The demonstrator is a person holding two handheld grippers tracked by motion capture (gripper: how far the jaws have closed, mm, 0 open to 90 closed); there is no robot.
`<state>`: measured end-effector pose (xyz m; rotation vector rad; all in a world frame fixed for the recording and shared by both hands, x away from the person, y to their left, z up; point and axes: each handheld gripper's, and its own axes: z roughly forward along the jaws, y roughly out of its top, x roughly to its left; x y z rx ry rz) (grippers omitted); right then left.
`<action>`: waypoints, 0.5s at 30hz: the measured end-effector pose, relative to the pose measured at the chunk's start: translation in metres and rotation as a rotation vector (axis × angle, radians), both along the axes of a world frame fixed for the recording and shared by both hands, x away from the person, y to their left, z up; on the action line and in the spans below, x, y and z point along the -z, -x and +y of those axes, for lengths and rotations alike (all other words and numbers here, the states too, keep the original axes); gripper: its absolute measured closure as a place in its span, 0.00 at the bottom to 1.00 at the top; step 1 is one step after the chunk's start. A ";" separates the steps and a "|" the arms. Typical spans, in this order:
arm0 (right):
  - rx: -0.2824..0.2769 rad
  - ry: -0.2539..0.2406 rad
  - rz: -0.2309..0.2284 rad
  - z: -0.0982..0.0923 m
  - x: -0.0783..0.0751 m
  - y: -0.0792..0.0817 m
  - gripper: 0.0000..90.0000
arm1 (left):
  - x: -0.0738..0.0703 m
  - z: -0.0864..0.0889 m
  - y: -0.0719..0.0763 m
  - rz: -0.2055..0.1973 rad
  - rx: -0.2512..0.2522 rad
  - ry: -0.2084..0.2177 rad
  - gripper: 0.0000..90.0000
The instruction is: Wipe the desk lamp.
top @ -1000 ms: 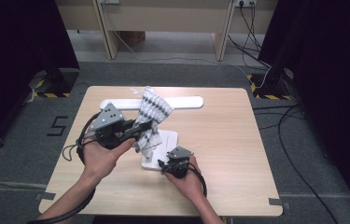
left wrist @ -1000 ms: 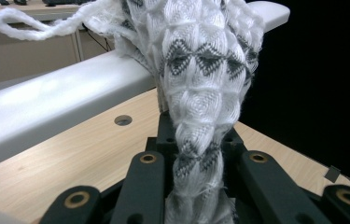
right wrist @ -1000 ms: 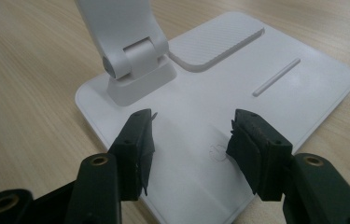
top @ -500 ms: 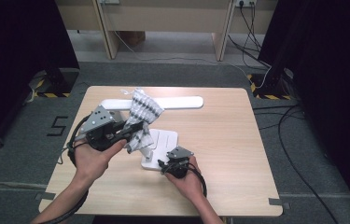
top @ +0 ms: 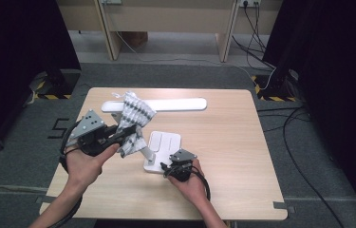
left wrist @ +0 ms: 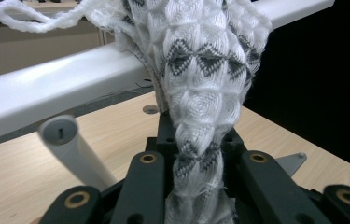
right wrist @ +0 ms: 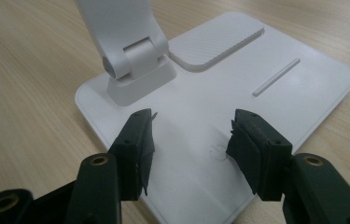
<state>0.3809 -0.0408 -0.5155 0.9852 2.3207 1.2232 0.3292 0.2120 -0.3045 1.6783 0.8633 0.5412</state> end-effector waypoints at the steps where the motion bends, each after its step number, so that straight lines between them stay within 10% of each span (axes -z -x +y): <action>1: 0.000 0.001 -0.001 0.000 0.000 0.000 0.55 | 0.000 0.001 0.000 0.000 -0.002 0.000 0.85; 15: -0.001 0.001 -0.003 0.000 0.000 0.000 0.55 | 0.004 0.030 0.006 0.006 -0.064 0.013 0.85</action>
